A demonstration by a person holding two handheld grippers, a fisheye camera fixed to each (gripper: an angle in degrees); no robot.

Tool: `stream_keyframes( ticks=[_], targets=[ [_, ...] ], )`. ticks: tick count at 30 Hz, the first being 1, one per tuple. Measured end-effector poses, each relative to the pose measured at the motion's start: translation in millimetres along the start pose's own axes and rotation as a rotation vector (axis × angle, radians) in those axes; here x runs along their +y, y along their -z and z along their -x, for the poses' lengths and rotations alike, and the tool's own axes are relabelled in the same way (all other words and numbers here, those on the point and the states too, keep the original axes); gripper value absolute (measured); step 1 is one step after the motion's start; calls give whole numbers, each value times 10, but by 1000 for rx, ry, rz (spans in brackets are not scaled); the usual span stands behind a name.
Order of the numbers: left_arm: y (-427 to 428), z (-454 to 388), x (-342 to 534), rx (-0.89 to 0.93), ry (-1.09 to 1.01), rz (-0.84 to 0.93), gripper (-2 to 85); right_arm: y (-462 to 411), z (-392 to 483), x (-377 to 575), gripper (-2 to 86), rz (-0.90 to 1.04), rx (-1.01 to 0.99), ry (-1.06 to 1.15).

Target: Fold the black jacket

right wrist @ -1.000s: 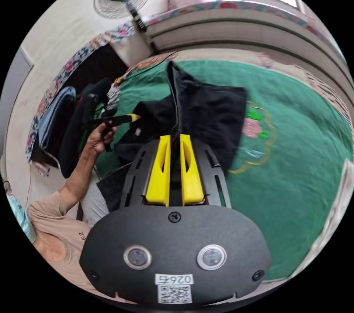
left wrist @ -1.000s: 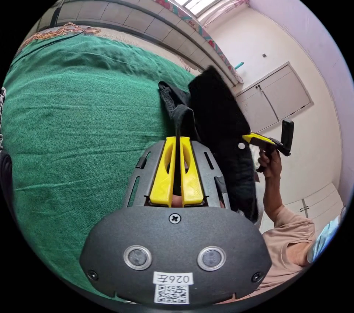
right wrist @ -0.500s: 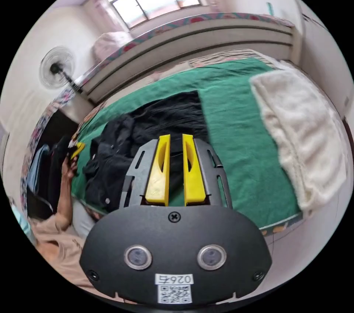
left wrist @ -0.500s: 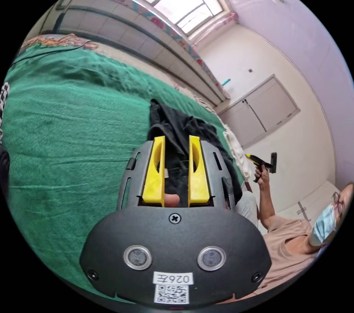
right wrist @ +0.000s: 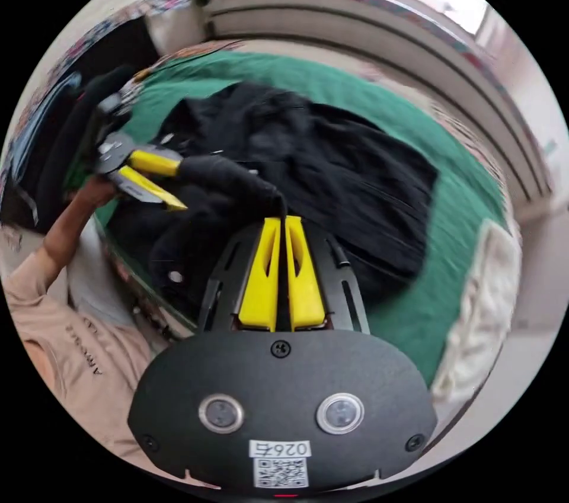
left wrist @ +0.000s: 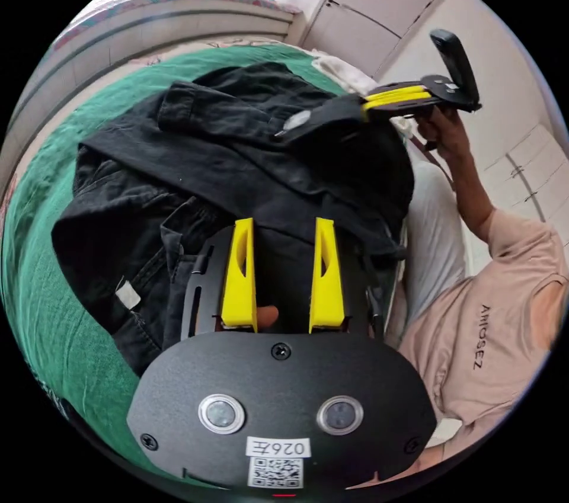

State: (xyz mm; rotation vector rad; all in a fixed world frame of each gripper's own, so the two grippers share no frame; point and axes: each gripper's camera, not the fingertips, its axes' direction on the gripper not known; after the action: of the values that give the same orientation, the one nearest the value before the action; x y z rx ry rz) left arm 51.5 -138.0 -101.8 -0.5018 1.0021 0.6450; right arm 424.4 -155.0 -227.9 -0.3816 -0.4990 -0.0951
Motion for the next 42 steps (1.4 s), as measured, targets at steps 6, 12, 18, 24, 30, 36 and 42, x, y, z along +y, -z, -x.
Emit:
stream_keyframes(
  ticks=[6, 12, 18, 24, 30, 36, 42],
  targets=[
    [323, -97, -162, 76, -20, -56, 157, 467, -1157, 1263, -9, 7, 222, -507],
    [300, -848, -312, 53, -238, -37, 190, 720, -588, 1251, -10, -213, 7, -313],
    [-86, -1126, -454, -143, -430, 224, 62, 357, -41, 502, -9, -71, 7, -69],
    [1618, 1238, 425, 320, 339, -671, 63, -39, -116, 525, -8, -21, 158, -115],
    [1238, 2443, 2448, 482, 894, -944, 79, 94, -502, 413, 18, -148, -181, -123],
    [1025, 2439, 2336, 494, 708, -808, 65, -222, -327, -456, 87, -100, -444, -43],
    [1026, 2524, 2495, 456, 618, -761, 41, -706, -14, -992, -9, 148, -238, 90]
  ],
)
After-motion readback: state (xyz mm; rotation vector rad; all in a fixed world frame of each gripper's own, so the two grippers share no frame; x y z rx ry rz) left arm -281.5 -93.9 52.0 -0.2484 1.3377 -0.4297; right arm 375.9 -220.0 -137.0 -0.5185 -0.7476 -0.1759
